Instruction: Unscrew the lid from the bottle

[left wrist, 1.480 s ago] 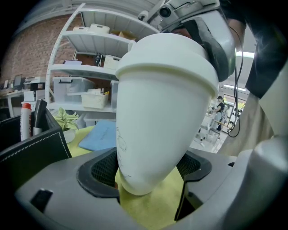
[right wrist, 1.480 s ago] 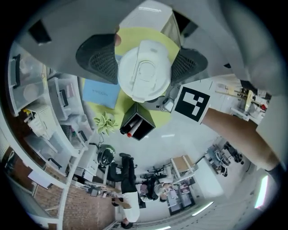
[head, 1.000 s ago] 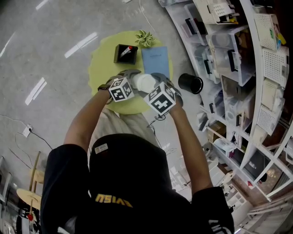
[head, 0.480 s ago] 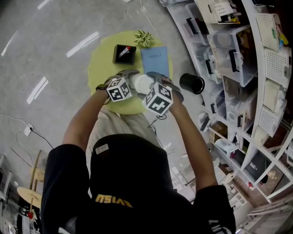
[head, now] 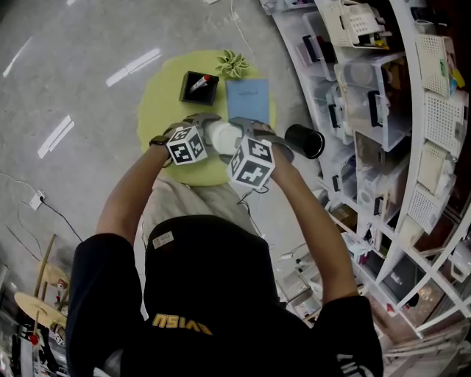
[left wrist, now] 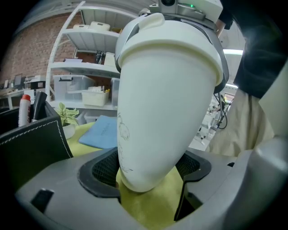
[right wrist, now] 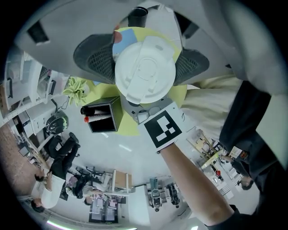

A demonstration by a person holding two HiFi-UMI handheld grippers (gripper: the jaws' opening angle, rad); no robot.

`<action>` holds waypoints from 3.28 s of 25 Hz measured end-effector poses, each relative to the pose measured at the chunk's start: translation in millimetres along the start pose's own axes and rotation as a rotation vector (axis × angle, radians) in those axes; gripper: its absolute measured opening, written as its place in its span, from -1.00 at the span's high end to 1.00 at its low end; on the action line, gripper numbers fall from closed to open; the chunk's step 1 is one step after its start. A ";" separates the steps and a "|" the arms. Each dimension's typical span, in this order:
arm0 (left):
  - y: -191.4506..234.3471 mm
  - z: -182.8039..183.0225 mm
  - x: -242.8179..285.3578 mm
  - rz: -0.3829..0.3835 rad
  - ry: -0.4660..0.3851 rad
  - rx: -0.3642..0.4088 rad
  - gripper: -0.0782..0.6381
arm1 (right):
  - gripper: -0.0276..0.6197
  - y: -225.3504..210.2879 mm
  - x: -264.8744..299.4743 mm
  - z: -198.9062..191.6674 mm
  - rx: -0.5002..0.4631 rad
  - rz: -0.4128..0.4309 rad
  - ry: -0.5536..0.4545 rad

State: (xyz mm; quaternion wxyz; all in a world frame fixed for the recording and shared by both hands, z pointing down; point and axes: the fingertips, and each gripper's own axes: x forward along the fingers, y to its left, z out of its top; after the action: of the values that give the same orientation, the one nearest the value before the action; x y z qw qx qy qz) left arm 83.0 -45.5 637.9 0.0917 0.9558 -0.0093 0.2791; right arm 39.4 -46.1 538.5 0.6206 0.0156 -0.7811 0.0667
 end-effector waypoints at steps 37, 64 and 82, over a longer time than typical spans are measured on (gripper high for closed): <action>-49.2 41.9 -188.6 0.483 0.010 -0.218 0.44 | -0.44 5.6 12.1 4.6 -0.231 -0.138 0.019; -53.3 62.5 -212.0 0.485 -0.036 -0.191 0.44 | -0.43 20.6 -32.9 2.3 -0.010 -0.315 -0.178; -33.6 91.1 -218.4 0.523 -0.130 -0.128 0.73 | -0.43 34.2 -75.8 -11.2 0.276 -0.427 -0.324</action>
State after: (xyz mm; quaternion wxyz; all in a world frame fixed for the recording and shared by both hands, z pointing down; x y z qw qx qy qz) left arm -50.5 -36.2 440.0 0.0759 0.9291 -0.2792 0.2304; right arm 63.9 -15.3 464.5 0.4799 0.2738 -0.8327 0.0368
